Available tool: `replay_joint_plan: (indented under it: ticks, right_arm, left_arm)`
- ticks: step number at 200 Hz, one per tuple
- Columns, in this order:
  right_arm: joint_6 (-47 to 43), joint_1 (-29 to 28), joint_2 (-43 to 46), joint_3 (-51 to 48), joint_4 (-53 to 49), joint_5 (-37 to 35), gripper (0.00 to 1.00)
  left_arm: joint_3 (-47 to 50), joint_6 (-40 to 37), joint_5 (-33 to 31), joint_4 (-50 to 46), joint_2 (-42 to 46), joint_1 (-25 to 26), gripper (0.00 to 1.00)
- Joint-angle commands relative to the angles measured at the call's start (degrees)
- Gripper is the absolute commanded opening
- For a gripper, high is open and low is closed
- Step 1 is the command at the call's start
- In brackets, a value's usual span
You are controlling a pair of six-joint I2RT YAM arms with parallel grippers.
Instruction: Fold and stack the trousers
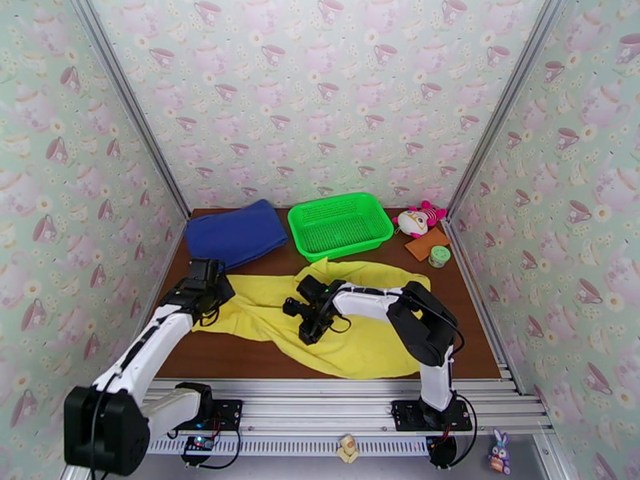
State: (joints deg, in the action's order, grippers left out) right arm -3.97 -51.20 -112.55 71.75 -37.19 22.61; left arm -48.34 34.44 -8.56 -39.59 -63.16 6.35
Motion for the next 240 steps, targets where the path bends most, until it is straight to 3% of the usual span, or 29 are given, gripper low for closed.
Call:
replay_joint_plan:
  ticks: [1, 18, 42, 55, 67, 87, 123, 136, 155, 176, 194, 210, 240]
  right_arm:
    - [-0.50, -0.13, -3.86, -0.30, -3.46, -0.95, 0.07]
    - [-0.58, -0.04, -4.97, 0.15, -4.26, -0.52, 0.01]
    - [-0.80, -0.04, -5.66, 0.37, -4.74, -0.13, 0.00]
    - [-1.02, 0.01, -5.49, 0.18, -4.72, 0.11, 0.00]
    - [-1.01, 0.03, -5.18, -0.01, -4.50, 0.28, 0.00]
    - [-0.78, 0.43, -4.88, -0.22, -4.47, 0.31, 0.00]
    - [0.71, 0.49, 0.29, -1.90, -1.44, -3.05, 0.03]
    - [2.09, 0.48, 4.04, -3.36, 1.24, -6.80, 0.05]
    - [3.98, -0.17, 11.11, -6.31, 7.23, -8.36, 0.08]
    - [4.61, -4.15, 16.13, -9.37, 14.29, -8.09, 0.26]
    - [4.01, -7.38, 14.15, -7.87, 14.70, -7.58, 0.32]
    - [3.57, -8.86, 10.74, -5.55, 13.06, -7.81, 0.33]
    - [3.38, -9.01, 9.85, -5.55, 13.26, -7.67, 0.35]
  left_arm:
    - [-7.18, -4.24, -5.28, -5.56, -5.65, -0.19, 0.00]
    - [-15.73, -7.27, -0.76, -3.49, -17.10, 0.14, 0.12]
    - [-35.19, -13.01, 6.58, -10.52, -40.57, 2.16, 0.14]
    - [-46.98, -16.39, 5.09, -16.70, -51.57, 4.62, 0.20]
    - [-53.07, -17.59, -0.43, -19.30, -56.62, 7.12, 0.25]
    - [-48.80, -17.12, -6.52, -15.28, -52.11, 10.86, 0.36]
    - [-20.68, -10.02, -18.00, -4.30, -24.38, 15.54, 0.55]
    - [-12.65, -5.94, -17.19, -4.35, -16.76, 11.41, 0.56]
    - [-2.93, -4.94, -8.12, -1.25, -9.15, -1.88, 0.57]
    - [1.71, -4.41, -2.89, 0.58, -5.64, -15.15, 0.57]
    - [1.64, -3.23, -5.25, 0.98, -6.74, -20.84, 0.57]
    - [0.47, -1.48, -2.06, 1.26, -9.66, -25.81, 0.56]
    - [-1.25, -1.42, -1.73, 1.98, -15.84, -28.59, 0.55]
